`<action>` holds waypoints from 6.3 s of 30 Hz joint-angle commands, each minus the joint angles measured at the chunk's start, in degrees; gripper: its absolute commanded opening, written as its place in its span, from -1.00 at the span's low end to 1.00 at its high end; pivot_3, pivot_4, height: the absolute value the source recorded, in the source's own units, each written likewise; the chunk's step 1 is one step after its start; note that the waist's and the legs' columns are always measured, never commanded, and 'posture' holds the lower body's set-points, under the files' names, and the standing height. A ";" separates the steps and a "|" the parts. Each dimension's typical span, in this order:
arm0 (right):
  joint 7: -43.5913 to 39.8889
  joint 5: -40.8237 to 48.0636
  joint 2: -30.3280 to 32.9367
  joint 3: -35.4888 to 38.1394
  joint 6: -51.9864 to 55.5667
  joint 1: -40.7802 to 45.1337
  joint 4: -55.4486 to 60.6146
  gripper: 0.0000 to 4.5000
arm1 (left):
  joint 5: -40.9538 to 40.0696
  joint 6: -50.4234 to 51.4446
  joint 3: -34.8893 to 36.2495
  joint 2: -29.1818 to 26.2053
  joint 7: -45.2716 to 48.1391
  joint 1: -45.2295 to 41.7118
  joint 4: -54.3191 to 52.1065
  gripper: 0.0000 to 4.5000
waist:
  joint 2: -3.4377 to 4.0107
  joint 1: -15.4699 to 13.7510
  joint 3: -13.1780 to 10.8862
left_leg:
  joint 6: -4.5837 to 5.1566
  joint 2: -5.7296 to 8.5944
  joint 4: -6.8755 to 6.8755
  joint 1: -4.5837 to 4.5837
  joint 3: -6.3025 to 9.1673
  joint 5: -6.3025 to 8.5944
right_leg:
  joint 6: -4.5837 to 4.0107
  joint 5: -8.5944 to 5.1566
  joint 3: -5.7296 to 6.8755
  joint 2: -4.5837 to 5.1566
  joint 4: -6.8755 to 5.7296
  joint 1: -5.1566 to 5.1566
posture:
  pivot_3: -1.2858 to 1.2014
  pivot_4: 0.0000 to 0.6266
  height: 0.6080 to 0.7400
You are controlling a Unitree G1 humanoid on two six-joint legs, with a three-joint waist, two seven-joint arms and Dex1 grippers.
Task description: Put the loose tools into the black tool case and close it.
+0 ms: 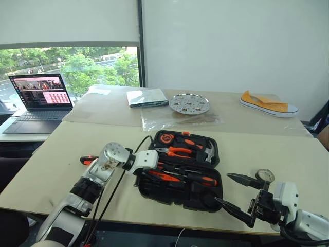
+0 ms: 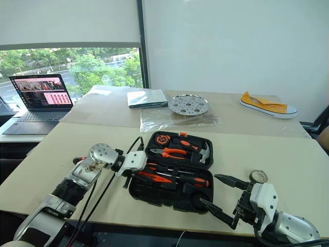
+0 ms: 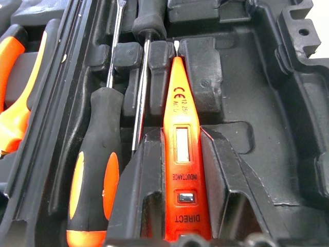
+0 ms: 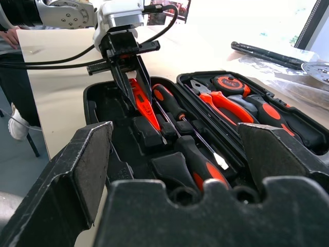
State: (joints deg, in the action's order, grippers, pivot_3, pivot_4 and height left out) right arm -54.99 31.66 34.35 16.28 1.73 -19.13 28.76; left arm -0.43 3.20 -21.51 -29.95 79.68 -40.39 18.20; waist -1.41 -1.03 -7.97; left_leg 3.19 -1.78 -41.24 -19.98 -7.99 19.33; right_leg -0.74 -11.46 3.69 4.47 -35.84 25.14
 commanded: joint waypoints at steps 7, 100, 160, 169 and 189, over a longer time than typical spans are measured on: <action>-0.57 0.05 0.14 0.33 -1.35 -0.39 0.34 1.00 | -11.48 -3.98 8.17 1.37 2.66 0.53 -0.69 0.23 | 0.00 0.35 -0.02 | -0.06 -0.05 -0.05 -0.20 0.02 -0.02 | 0.03 -0.02 0.04 -0.01 -0.06 0.19 | 0.03 -0.52 1.00; 3.77 0.45 0.06 2.08 -2.88 -2.66 2.30 1.00 | 4.72 -21.06 19.25 -17.72 2.94 -9.88 54.25 0.98 | -0.08 1.43 -0.03 | -0.48 -0.02 0.27 0.06 -0.10 0.19 | 0.06 -0.31 0.20 -0.05 -0.17 0.17 | 0.03 -0.52 1.00; 3.98 0.42 -1.17 2.35 -2.33 -4.81 3.66 1.00 | -3.79 17.09 -9.01 -4.72 -3.86 3.27 -19.73 -0.32 | 0.11 -0.04 0.01 | -0.19 -0.02 -0.38 0.05 0.01 0.33 | 0.13 -0.29 -0.15 -0.08 -0.29 -0.05 | 0.03 -0.52 1.00; 4.24 -0.04 -1.55 2.64 -2.62 -4.33 3.23 1.00 | -7.10 24.56 -7.29 0.32 -7.07 4.91 -22.61 0.22 | 0.22 -0.46 0.08 | 0.01 -0.01 -0.44 0.04 0.02 0.45 | 0.16 -0.30 -0.16 -0.03 -0.26 -0.11 | 0.03 -0.52 1.00; 3.87 -0.73 -2.42 2.14 -2.87 -4.90 2.45 1.00 | -17.50 5.18 5.20 -4.06 5.43 7.64 -16.78 -0.18 | 0.23 0.21 0.07 | -0.01 -0.01 -0.47 -0.16 0.02 0.45 | 0.28 -0.39 -0.13 -0.04 -0.24 0.04 | 0.03 -0.52 1.00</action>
State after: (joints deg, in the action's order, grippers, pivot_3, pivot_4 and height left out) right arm -51.10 30.68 32.13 18.03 0.36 -23.96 30.40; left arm -18.09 11.16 -16.63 -33.47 83.54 -33.95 0.89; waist -1.18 -0.82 -7.90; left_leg 3.17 -1.80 -41.71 -20.14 -7.97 19.78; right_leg -0.45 -11.85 3.57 4.42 -36.07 25.18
